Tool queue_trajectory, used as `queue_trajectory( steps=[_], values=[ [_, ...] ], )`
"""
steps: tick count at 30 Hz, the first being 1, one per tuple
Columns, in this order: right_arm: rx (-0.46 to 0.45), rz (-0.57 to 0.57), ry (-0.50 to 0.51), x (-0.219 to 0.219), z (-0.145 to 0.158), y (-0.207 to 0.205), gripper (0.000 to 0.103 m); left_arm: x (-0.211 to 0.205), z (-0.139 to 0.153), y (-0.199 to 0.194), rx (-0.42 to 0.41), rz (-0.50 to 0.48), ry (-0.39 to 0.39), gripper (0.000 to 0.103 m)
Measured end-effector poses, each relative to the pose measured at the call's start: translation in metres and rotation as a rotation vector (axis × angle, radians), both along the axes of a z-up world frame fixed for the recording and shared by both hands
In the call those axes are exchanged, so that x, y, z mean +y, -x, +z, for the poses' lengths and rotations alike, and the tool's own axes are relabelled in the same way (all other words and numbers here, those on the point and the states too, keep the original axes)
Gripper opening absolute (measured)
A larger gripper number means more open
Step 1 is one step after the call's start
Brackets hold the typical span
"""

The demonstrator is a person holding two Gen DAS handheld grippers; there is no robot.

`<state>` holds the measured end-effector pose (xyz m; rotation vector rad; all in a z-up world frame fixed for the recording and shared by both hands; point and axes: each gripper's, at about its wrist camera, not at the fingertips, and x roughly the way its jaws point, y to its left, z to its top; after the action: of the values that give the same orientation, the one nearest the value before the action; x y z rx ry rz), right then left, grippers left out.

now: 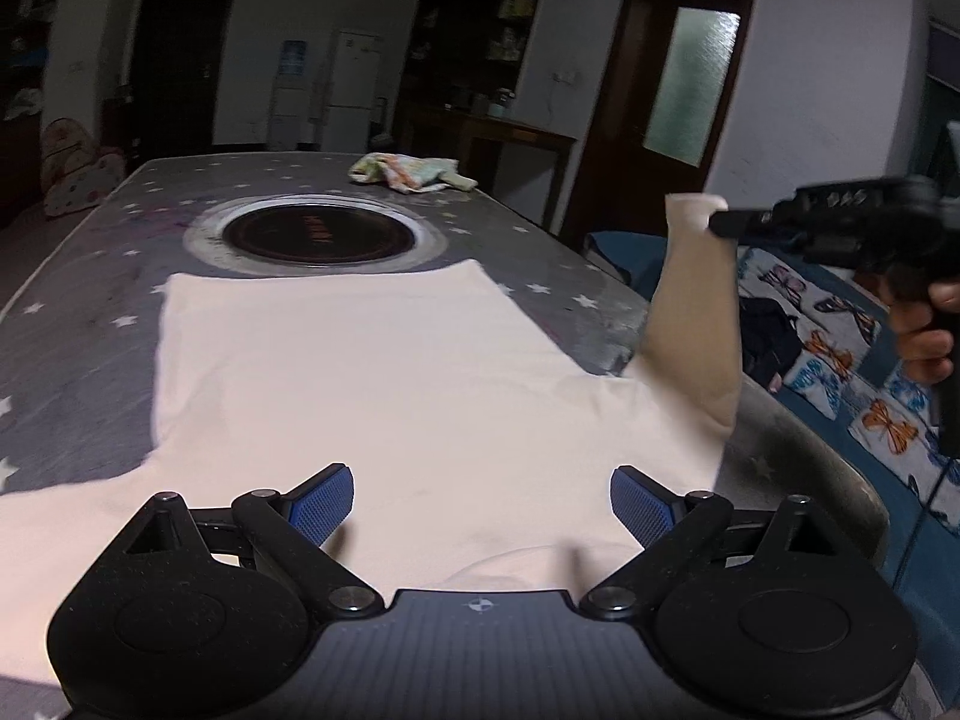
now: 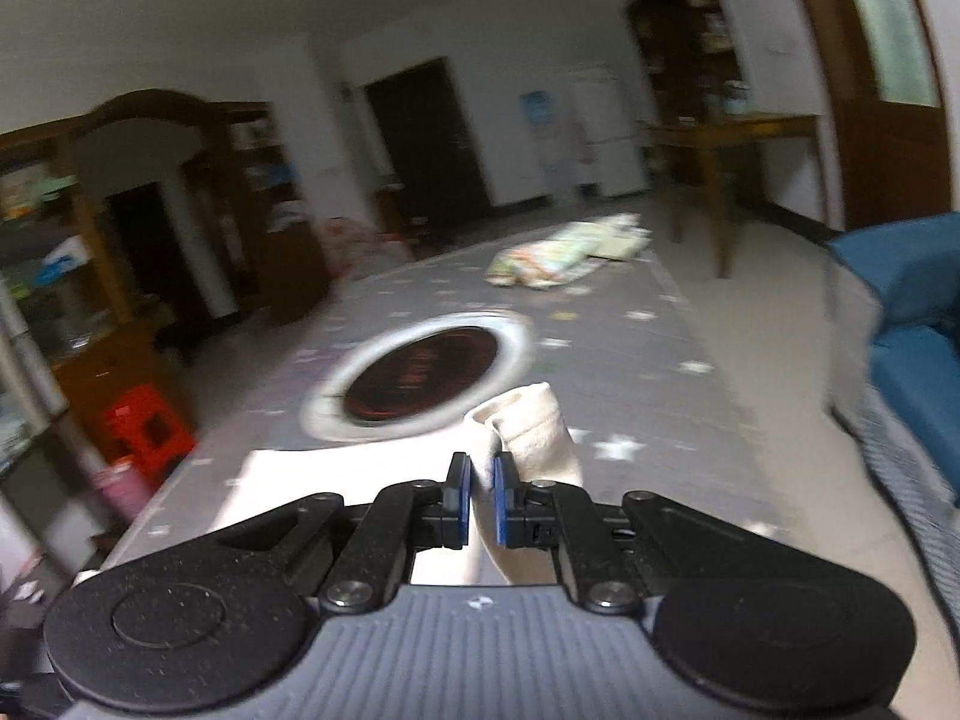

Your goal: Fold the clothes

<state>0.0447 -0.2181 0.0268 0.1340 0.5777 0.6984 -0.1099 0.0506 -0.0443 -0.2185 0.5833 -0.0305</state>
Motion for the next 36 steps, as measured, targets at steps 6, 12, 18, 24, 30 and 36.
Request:
queue_trajectory(
  steps=[6, 12, 18, 24, 30, 36],
  values=[
    [-0.030, 0.171, 0.014, 0.057, 0.019, 0.024, 0.007, 0.016, 0.003, 0.022, -0.027, 0.044, 0.021, 0.096],
    [-0.032, 0.324, 0.041, 0.111, 0.019, 0.047, 0.006, 0.028, 0.001, 0.036, -0.035, 0.085, 0.042, 0.096],
    [-0.019, 0.430, 0.056, 0.142, 0.013, 0.069, 0.009, 0.035, -0.001, 0.043, -0.036, 0.109, 0.056, 0.096],
    [-0.060, 0.430, 0.113, 0.141, 0.017, 0.077, 0.011, 0.037, 0.004, 0.043, -0.054, 0.106, 0.047, 0.096],
    [-0.111, 0.338, 0.242, 0.111, 0.013, 0.065, 0.011, 0.036, 0.004, 0.032, -0.058, 0.080, 0.046, 0.085],
    [-0.090, 0.238, 0.369, 0.078, -0.016, 0.042, 0.011, 0.033, -0.001, 0.021, -0.035, 0.060, 0.050, 0.057]
  ],
)
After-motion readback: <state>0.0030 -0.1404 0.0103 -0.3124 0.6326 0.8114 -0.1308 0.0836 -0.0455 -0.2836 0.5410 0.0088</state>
